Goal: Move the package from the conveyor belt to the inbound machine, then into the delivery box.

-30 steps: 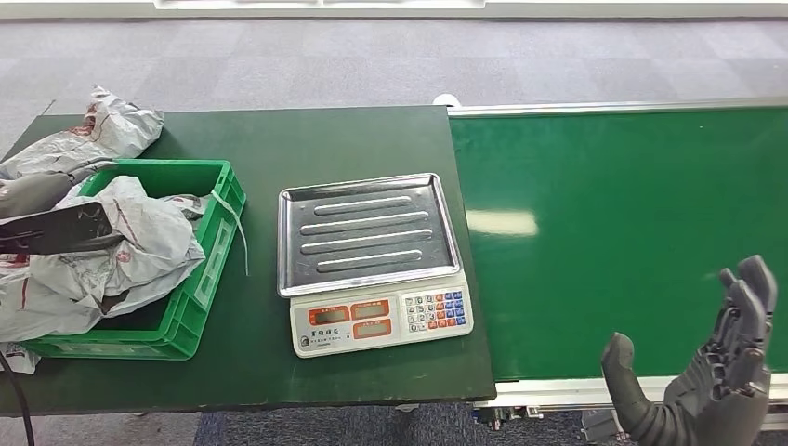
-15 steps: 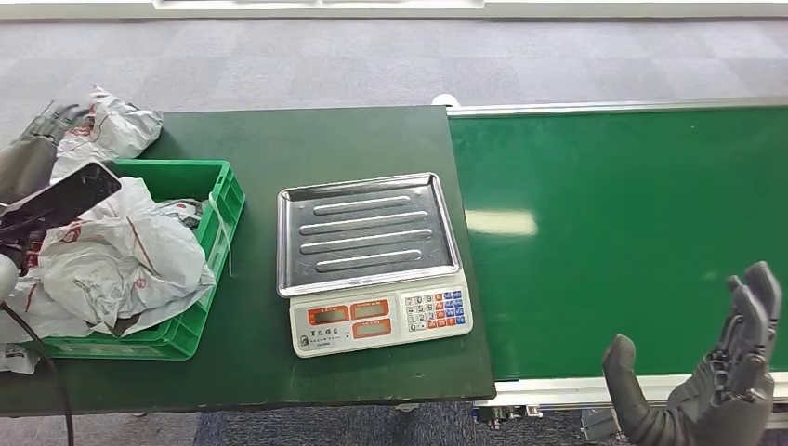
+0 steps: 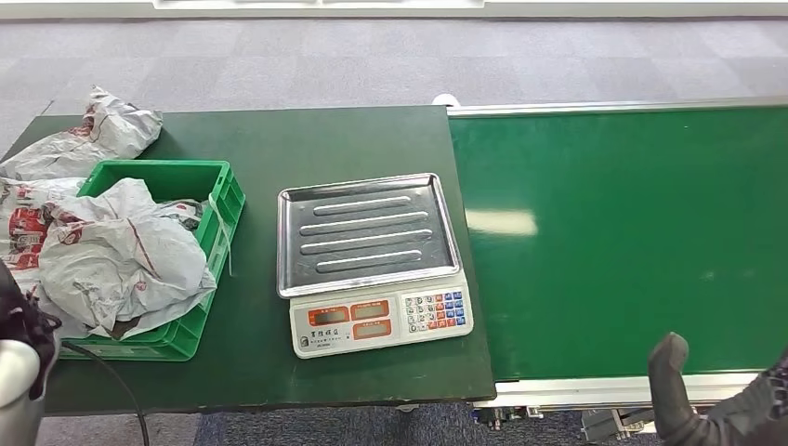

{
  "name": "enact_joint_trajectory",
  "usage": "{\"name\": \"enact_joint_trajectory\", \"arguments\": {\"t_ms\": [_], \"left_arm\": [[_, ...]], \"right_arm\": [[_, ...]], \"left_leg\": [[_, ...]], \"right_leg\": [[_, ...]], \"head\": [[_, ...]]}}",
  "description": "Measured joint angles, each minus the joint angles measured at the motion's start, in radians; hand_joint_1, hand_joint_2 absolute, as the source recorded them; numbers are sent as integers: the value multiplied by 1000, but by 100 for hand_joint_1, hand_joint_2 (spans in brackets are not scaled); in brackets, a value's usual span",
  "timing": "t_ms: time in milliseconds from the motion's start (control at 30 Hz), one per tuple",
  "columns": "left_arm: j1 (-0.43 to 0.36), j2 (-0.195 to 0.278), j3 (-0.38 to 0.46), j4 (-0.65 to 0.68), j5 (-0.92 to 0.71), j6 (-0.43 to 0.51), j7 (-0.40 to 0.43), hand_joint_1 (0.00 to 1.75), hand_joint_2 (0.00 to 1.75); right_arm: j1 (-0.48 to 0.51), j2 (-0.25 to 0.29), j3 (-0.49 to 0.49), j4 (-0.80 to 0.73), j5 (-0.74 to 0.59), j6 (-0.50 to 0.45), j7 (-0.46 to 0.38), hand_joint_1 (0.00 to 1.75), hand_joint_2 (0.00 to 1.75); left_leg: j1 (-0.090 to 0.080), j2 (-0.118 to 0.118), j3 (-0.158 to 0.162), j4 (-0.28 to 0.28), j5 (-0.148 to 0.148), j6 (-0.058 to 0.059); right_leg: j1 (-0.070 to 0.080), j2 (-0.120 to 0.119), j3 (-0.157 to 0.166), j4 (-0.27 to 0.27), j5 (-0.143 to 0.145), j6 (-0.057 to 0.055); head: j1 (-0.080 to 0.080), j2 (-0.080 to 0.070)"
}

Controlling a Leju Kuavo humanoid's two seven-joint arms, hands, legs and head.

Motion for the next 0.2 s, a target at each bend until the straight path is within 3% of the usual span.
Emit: {"name": "enact_joint_trajectory", "arguments": {"t_ms": [200], "left_arm": [[172,-112,0,-133,133,69,-126,0,0]], "right_arm": [[15,18,-21,-23,1,0,2,0,175]], "left_leg": [[0,0,0,0,-1,1]], "right_leg": [[0,0,1,0,-1,2]], "head": [[0,0]]}}
